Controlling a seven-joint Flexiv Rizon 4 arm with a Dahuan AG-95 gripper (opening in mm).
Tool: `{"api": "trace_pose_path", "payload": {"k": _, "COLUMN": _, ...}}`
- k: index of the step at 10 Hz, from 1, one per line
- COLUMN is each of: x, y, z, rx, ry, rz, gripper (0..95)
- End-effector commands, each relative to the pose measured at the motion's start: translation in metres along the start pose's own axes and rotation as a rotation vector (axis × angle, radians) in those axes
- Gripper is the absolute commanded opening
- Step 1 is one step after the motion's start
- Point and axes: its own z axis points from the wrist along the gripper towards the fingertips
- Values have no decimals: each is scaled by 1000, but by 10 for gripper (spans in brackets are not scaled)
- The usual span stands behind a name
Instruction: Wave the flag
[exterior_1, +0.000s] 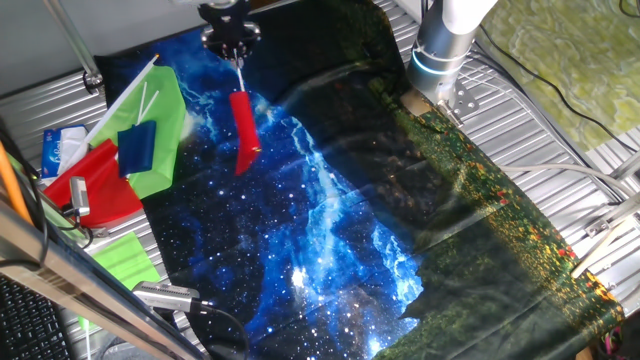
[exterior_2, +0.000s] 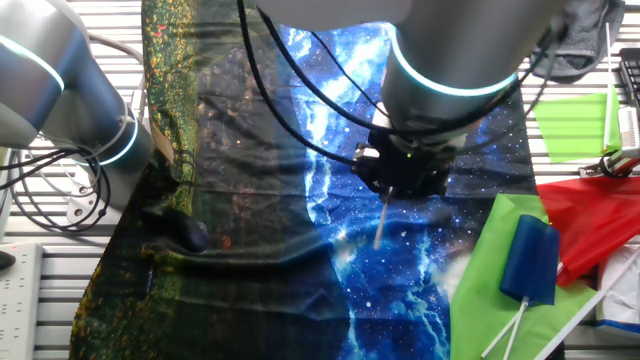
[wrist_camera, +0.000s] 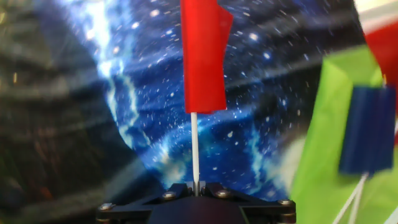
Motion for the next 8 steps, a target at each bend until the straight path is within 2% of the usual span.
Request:
{"api": "trace_pose_path", "payload": {"k": 1, "x": 0, "y": -2, "z": -1, "rx": -106, "ry": 36, "rz": 392, "gripper": 0}}
{"api": "trace_pose_path", "payload": {"k": 3, "x": 0, "y": -2, "z": -1, "rx": -202, "ry": 69, "rz": 604, "gripper": 0}}
{"api": "trace_pose_path", "payload": {"k": 4, "x": 0, "y": -2, "z": -1, "rx": -254, "ry": 64, "rz": 689, "gripper": 0}}
{"api": "trace_pose_path", "payload": {"k": 5, "x": 0, "y": -3, "z": 0, "rx": -292, "ry": 64, "rz": 736, "gripper": 0}}
{"api": "trace_pose_path", "payload": {"k": 7, "x": 1, "y": -4, "z": 1, "rx": -354, "ry": 51, "rz": 811, "gripper": 0}}
{"api": "trace_pose_path", "payload": {"k": 8, "x": 1, "y": -4, "z": 1, "rx": -356, "ry": 50, "rz": 823, "gripper": 0}}
